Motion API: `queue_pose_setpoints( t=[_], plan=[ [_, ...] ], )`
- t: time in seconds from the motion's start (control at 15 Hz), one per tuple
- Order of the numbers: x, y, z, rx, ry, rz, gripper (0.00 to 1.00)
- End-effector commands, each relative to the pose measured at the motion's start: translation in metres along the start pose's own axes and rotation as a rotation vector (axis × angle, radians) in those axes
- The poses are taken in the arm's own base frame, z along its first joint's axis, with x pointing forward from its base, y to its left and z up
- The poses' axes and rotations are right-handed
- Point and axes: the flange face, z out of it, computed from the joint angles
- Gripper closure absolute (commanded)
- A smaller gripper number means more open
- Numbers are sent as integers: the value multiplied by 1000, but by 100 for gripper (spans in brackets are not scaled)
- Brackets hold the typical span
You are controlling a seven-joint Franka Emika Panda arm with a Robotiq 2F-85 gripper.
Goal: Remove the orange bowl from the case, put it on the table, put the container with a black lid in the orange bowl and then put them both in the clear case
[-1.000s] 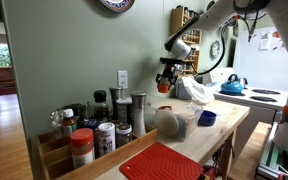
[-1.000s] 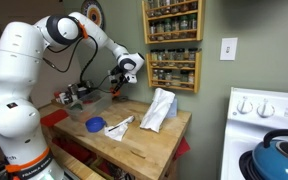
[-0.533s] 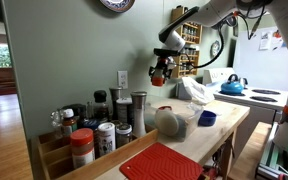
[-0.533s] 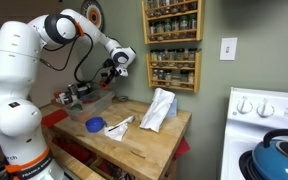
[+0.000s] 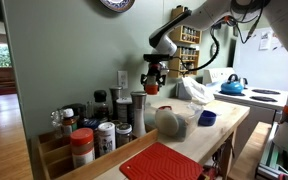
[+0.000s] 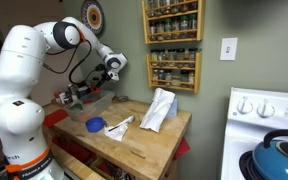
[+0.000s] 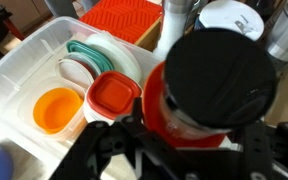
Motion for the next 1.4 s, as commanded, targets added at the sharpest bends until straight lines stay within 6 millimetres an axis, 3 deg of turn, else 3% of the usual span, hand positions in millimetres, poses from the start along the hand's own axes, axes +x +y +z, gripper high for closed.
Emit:
queue_pose_setpoints(
  t=[0.0, 0.2, 0.27, 0.87, 1.33],
  plan=[
    [1, 0, 0, -1, -2, 1, 26],
    [2, -1, -3, 2, -2, 0, 26],
    [2, -2, -3, 2, -1, 0, 51],
    [18, -18, 58, 33, 58, 55, 51],
    [39, -8, 77, 70, 112, 83, 51]
  ],
)
